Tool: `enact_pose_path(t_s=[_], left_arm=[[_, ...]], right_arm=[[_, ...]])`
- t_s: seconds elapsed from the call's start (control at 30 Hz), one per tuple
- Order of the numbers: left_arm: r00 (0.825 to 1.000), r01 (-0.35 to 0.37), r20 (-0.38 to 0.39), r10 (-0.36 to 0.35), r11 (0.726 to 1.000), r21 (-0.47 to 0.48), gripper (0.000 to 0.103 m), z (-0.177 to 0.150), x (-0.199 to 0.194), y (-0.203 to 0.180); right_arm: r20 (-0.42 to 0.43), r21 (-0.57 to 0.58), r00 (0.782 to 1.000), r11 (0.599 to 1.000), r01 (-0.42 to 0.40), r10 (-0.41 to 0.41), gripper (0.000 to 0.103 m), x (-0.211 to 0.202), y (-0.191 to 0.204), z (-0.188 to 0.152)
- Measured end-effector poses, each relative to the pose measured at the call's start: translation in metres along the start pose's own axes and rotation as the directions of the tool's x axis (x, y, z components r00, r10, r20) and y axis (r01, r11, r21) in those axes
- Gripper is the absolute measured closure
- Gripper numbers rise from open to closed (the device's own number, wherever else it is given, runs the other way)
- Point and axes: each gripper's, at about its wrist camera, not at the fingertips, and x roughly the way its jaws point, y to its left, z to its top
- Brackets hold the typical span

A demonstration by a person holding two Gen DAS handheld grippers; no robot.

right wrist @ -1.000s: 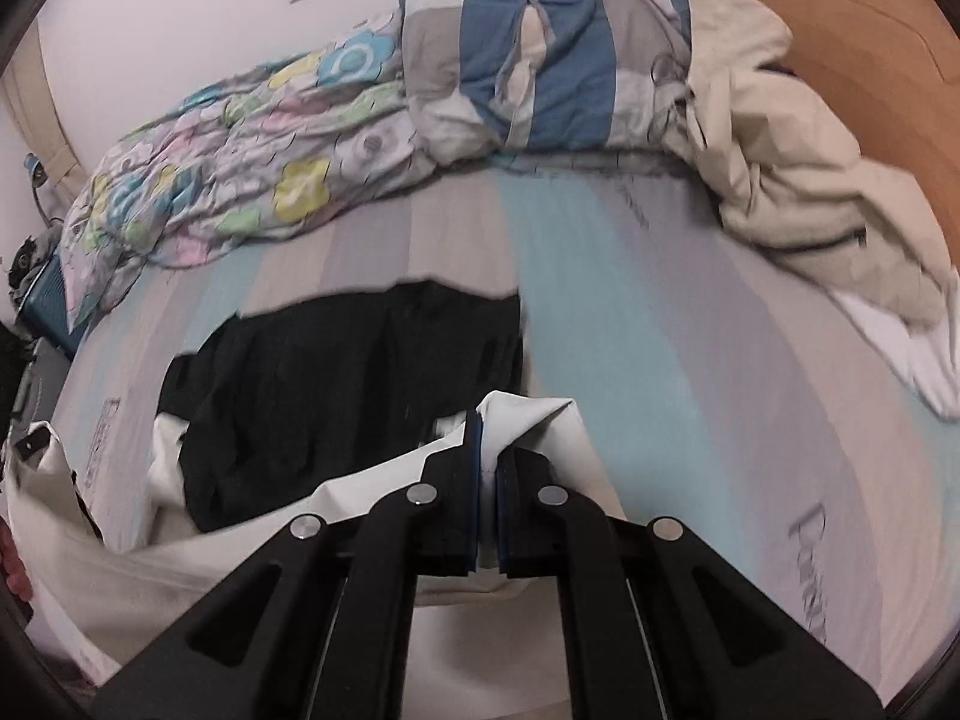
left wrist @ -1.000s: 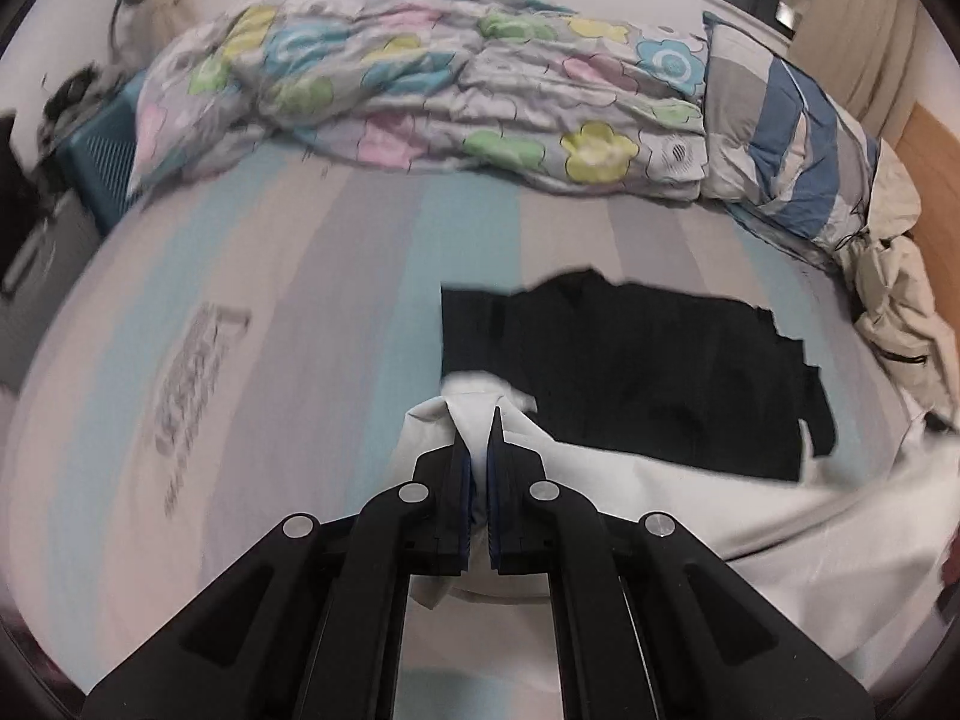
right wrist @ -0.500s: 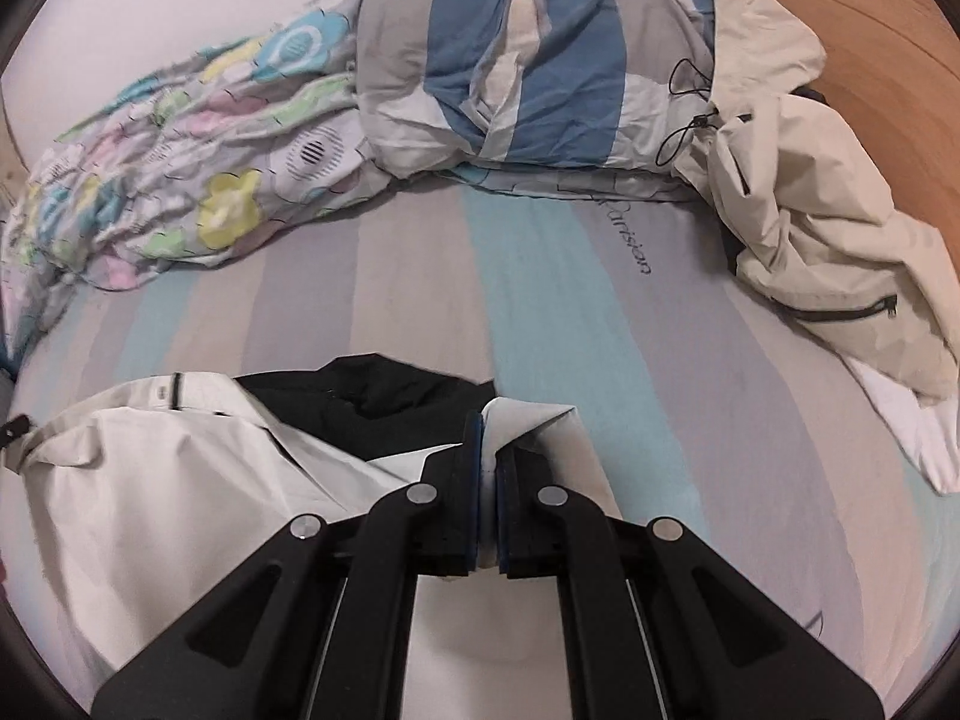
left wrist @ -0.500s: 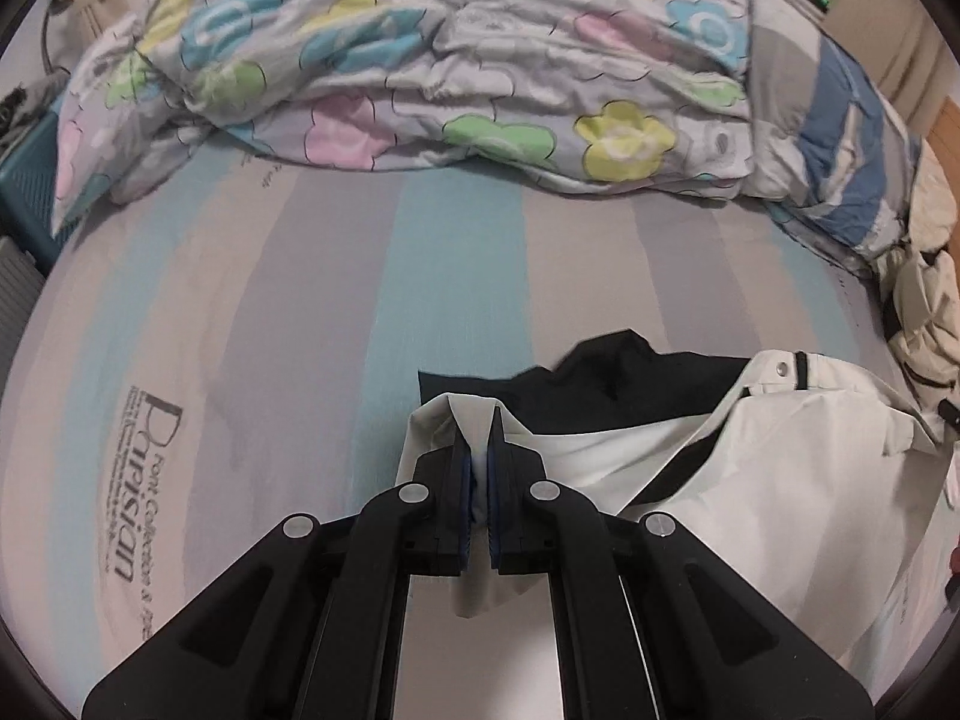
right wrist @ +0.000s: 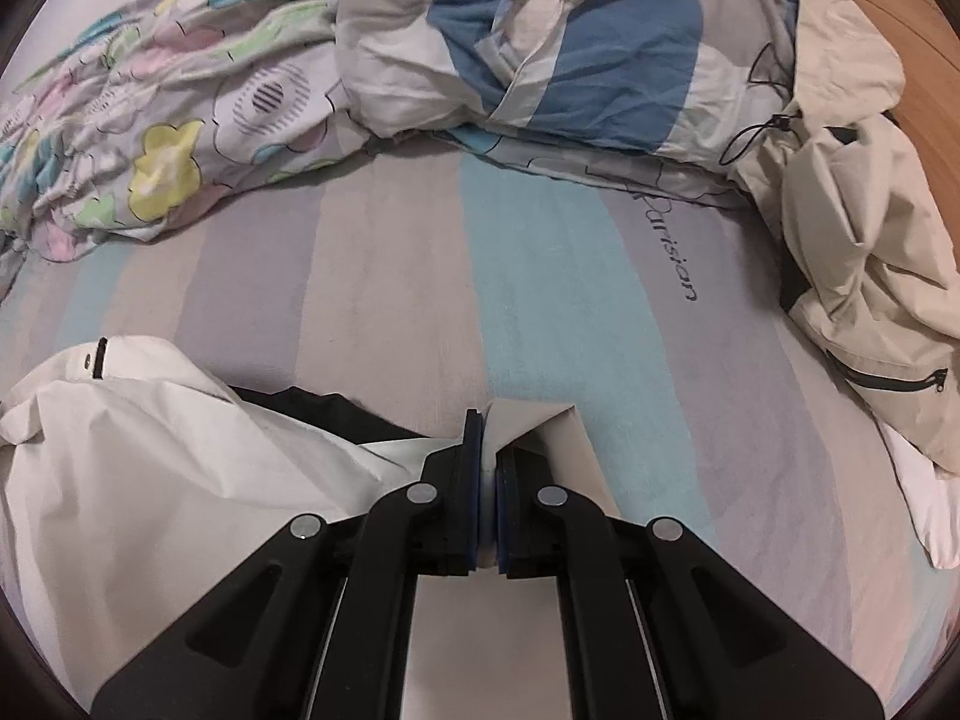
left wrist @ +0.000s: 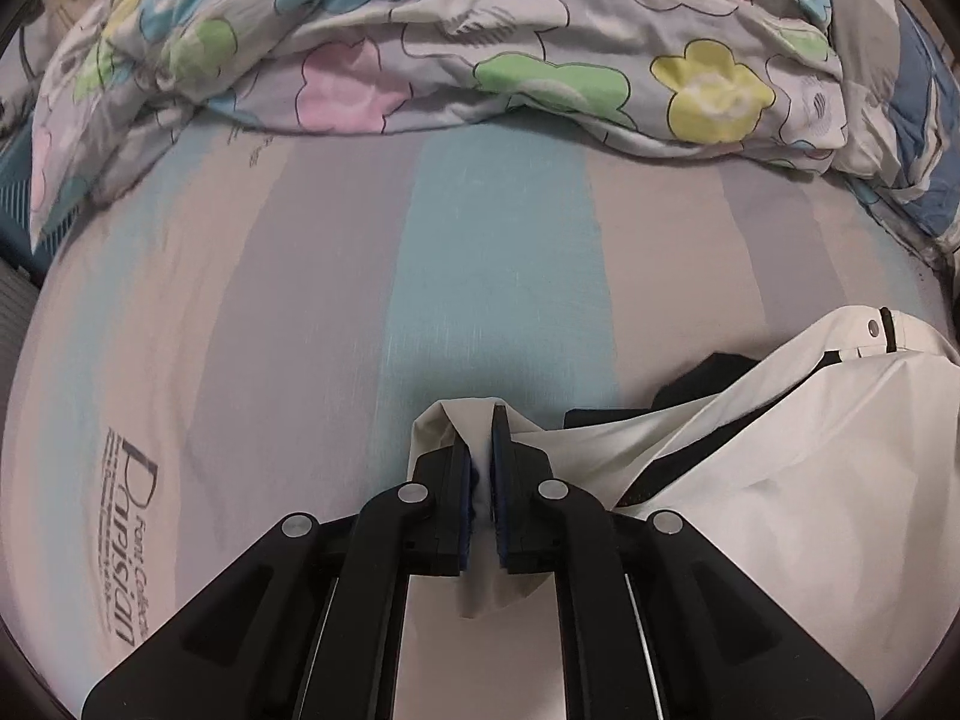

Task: Fold large clothes
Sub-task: 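Lift the held hem with both tools and fold it over toward the hood, then open both tools to release the hem onto the folded jacket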

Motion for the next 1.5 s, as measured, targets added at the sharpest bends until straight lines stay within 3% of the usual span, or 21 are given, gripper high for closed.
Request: enact_pose_path(t_s=[0.03, 0.07, 0.1, 0.17, 0.2, 0.23, 0.27, 0.37, 0.43, 0.5, 0.63, 0.73, 0.87, 1.03, 1.17, 1.5], left_arm=[[1.000, -0.008, -0.007, 0.008, 1.000, 0.007, 0.089, 0.002, 0.004, -0.002], [1.000, -0.013, -0.017, 0.013, 1.000, 0.008, 0.056, 0.003, 0.008, -0.002], [0.999, -0.035, 0.003, 0.035, 0.999, 0.003, 0.008, 0.004, 0.007, -0.002], [0.992, -0.066, 0.109, 0.067, 0.998, -0.016, 0.007, 0.008, -0.013, 0.001], [0.989, -0.061, 0.134, 0.063, 0.998, -0.014, 0.006, 0.010, -0.021, 0.002], [0.986, -0.060, 0.157, 0.061, 0.998, -0.009, 0.006, 0.013, -0.028, 0.001], [0.980, -0.076, 0.184, 0.073, 0.997, 0.010, 0.006, 0.014, -0.037, -0.002], [0.969, -0.089, 0.233, 0.077, 0.995, 0.043, 0.006, 0.014, -0.056, -0.010], [0.961, -0.101, 0.264, 0.082, 0.993, 0.059, 0.006, 0.013, -0.068, -0.016], [0.959, -0.090, 0.276, 0.070, 0.994, 0.060, 0.006, 0.009, -0.079, -0.020], [0.961, -0.039, 0.277, 0.021, 0.997, 0.060, 0.006, -0.007, -0.091, -0.035], [0.966, 0.006, 0.256, -0.030, 0.995, 0.096, 0.006, -0.020, -0.082, -0.056], [0.977, 0.036, 0.202, -0.066, 0.988, 0.148, 0.006, -0.024, -0.051, -0.083], [0.985, 0.027, 0.167, -0.045, 0.994, 0.110, 0.006, -0.009, -0.008, -0.081], [0.991, 0.003, 0.130, -0.015, 0.996, 0.088, 0.006, 0.002, 0.025, -0.074], [0.996, -0.010, 0.091, 0.001, 0.996, 0.094, 0.005, 0.001, 0.056, -0.073]], right_arm=[[-0.019, 0.003, 1.000, 1.000, 0.005, -0.005, 0.100, 0.007, 0.001, 0.000], [-0.038, 0.007, 0.999, 1.000, 0.007, -0.007, 0.099, 0.013, 0.002, 0.001], [-0.054, 0.017, 0.998, 1.000, 0.011, -0.010, 0.097, 0.018, 0.002, 0.000], [-0.078, 0.042, 0.997, 0.999, 0.004, 0.000, 0.094, 0.024, 0.000, -0.003], [-0.072, 0.043, 0.997, 0.999, 0.001, 0.002, 0.081, 0.023, 0.000, -0.005], [-0.063, 0.043, 0.998, 0.999, -0.006, 0.009, 0.061, 0.021, 0.001, -0.006], [-0.035, 0.035, 0.999, 0.999, -0.017, 0.018, 0.053, 0.014, 0.002, -0.008], [0.044, 0.008, 0.999, 1.000, -0.015, 0.015, 0.043, -0.006, 0.007, -0.009], [0.096, 0.006, 0.995, 1.000, -0.017, 0.016, 0.031, -0.022, 0.008, -0.007], [0.160, 0.009, 0.987, 1.000, -0.023, 0.021, 0.027, -0.043, 0.007, -0.004], [0.283, 0.017, 0.959, 1.000, -0.026, 0.020, 0.022, -0.087, 0.002, -0.005], [0.307, 0.017, 0.951, 0.999, -0.027, 0.021, 0.022, -0.100, 0.003, -0.015], [0.213, -0.028, 0.976, 0.998, -0.050, 0.054, 0.024, -0.071, 0.016, -0.037], [0.083, -0.038, 0.996, 0.999, -0.031, 0.034, 0.031, -0.001, 0.024, -0.036], [0.020, -0.032, 1.000, 0.999, -0.017, 0.017, 0.032, 0.039, 0.027, -0.025], [-0.055, 0.014, 0.998, 1.000, -0.012, 0.013, 0.030, 0.079, 0.018, -0.027]])
